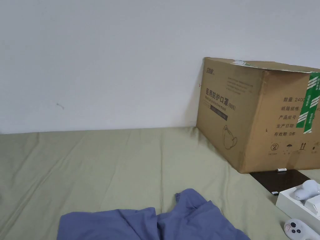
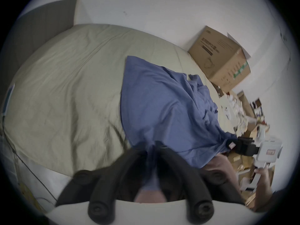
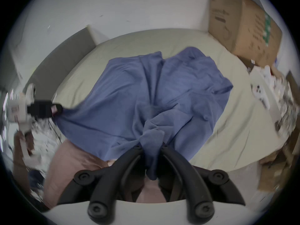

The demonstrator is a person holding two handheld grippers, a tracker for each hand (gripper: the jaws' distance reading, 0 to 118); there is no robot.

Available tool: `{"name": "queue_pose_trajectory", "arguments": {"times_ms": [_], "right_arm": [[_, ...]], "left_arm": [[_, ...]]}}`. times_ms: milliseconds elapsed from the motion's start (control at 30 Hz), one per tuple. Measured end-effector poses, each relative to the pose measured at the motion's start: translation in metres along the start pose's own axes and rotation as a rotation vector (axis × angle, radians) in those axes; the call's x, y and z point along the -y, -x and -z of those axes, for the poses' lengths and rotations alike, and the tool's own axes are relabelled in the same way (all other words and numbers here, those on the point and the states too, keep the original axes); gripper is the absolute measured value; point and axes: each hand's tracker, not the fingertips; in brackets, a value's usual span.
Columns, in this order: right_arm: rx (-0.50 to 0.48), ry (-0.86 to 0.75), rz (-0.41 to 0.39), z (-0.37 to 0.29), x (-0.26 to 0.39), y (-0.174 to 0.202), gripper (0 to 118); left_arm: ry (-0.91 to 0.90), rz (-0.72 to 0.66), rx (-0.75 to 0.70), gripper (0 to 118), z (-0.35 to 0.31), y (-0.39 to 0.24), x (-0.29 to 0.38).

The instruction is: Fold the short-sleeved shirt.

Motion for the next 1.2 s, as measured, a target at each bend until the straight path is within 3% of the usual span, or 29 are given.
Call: {"name": "queue_pose_trajectory", "arguments": {"times_ms": [33, 67, 133, 200, 367, 467, 500, 533, 567, 600, 667, 800, 867, 933, 1000, 1067, 1100, 1133, 1167, 1200], "right_arm": [[-0.041, -0.015, 0.081, 0.002, -0.005, -0.008, 82], [-0.04, -0.011, 0.13, 0.004, -0.008, -0.013, 105], [-0.028, -0.085, 0.211, -0.004, -0.015, -0.022, 109], [-0.02, -0.121, 0.223, -0.016, -0.024, -0.025, 108], [-0.006, -0.437, 0.135, -0.08, -0.029, -0.009, 108], [-0.081, -0.696, 0.076, -0.109, -0.013, 0.004, 104], [-0.08, -0.769, 0.044, -0.115, -0.007, 0.011, 83], [-0.048, -0.809, 0.001, -0.116, -0.004, 0.019, 43], [0.094, -0.83, -0.017, -0.115, -0.002, 0.025, 0], [0.105, -0.86, -0.003, -0.114, 0.002, 0.028, 0], [-0.003, -0.82, -0.031, -0.108, -0.005, 0.027, 0], [-0.017, -0.808, -0.026, -0.101, -0.012, 0.025, 0], [-0.039, -0.787, -0.031, -0.097, -0.017, 0.022, 0], [-0.063, -0.756, -0.024, -0.086, -0.026, 0.017, 0], [-0.085, -0.715, -0.016, -0.073, -0.033, 0.01, 0], [-0.079, -0.68, -0.013, -0.055, -0.041, 0.002, 0], [-0.079, -0.666, -0.012, -0.048, -0.045, -0.002, 0], [-0.081, -0.653, -0.007, -0.041, -0.048, -0.007, 0], [-0.081, -0.641, -0.002, -0.033, -0.051, -0.01, 0], [-0.08, -0.629, 0.003, -0.028, -0.054, -0.014, 0]], "left_arm": [[-0.009, -0.029, 0.009, 98, 0.002, 0.003, -0.002], [-0.009, -0.034, 0.005, 111, 0.006, 0.004, -0.001], [-0.072, -0.038, -0.011, 109, -0.002, 0.002, -0.006], [-0.076, -0.022, -0.02, 109, -0.015, -0.012, -0.01], [-0.286, 0.031, 0.02, 107, -0.061, -0.035, -0.025], [-0.607, 0.126, 0.065, 98, -0.097, -0.051, -0.01], [-0.718, 0.172, 0.028, 67, -0.106, -0.057, -0.001], [-0.788, 0.208, -0.041, 30, -0.109, -0.066, 0.005], [-0.823, 0.24, -0.125, 0, -0.109, -0.073, 0.011], [-0.839, 0.252, -0.124, 0, -0.107, -0.068, 0.014], [-0.826, 0.253, -0.024, 0, -0.107, -0.071, 0.013], [-0.802, 0.284, -0.021, 0, -0.1, -0.079, -0.026], [-0.563, 0.261, -0.011, 0, -0.076, -0.079, -0.082], [-0.25, 0.115, 0.049, 0, -0.028, -0.063, -0.141], [-0.082, 0.032, 0.142, 0, 0.034, -0.039, -0.188], [-0.029, 0.067, 0.01, 1, 0.088, -0.025, -0.218], [-0.036, 0.107, -0.092, 26, 0.113, -0.018, -0.231], [-0.017, 0.146, -0.155, 74, 0.138, -0.015, -0.243], [0.006, 0.166, -0.174, 114, 0.162, -0.008, -0.255], [0.04, 0.17, -0.161, 114, 0.182, -0.001, -0.261]]}}
